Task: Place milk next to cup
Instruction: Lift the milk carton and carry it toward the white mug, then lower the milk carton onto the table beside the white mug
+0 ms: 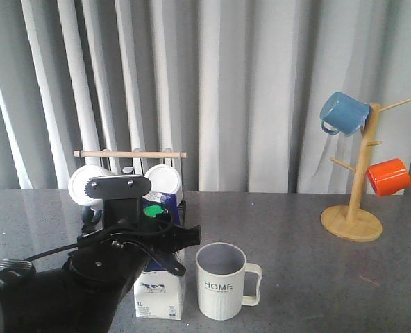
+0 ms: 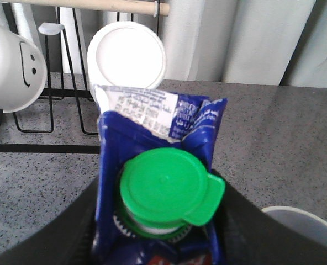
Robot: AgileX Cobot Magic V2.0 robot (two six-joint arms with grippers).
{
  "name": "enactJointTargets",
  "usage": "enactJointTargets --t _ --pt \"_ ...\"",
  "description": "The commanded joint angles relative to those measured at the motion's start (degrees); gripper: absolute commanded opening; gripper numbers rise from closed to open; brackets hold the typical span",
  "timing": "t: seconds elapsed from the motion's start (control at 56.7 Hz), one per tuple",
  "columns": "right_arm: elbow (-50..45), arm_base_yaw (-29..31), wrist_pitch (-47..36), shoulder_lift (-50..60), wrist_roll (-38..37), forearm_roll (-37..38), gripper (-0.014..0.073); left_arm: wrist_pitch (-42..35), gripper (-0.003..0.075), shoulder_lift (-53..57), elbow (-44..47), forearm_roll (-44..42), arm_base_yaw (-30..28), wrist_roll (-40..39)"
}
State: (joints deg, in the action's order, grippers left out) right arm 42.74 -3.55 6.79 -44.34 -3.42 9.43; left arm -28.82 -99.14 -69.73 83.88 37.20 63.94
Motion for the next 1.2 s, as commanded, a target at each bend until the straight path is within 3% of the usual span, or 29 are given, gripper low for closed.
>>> enactJointTargets --t 0.0,0.776,0.917,1.181 --pt "1.9 0.3 -4.1 0.3 0.0 0.3 -0.0008 -1.0 0.0125 1.8 -1.4 0.6 0.7 -0.3" --pt "1.9 0.3 -4.1 0.3 0.0 0.3 -0.0008 -0.5 0.0139 1.8 -1.3 1.0 0.7 -0.3" --pt "1.9 0.3 -4.1 0.3 0.0 0.3 -0.0008 -0.4 0.0227 1.8 -1.3 1.0 0.7 -0.3" --pt "1.9 0.3 -4.1 0.3 0.0 0.3 -0.0008 -0.4 0.0559 1.8 -1.3 1.0 0.7 -0.1"
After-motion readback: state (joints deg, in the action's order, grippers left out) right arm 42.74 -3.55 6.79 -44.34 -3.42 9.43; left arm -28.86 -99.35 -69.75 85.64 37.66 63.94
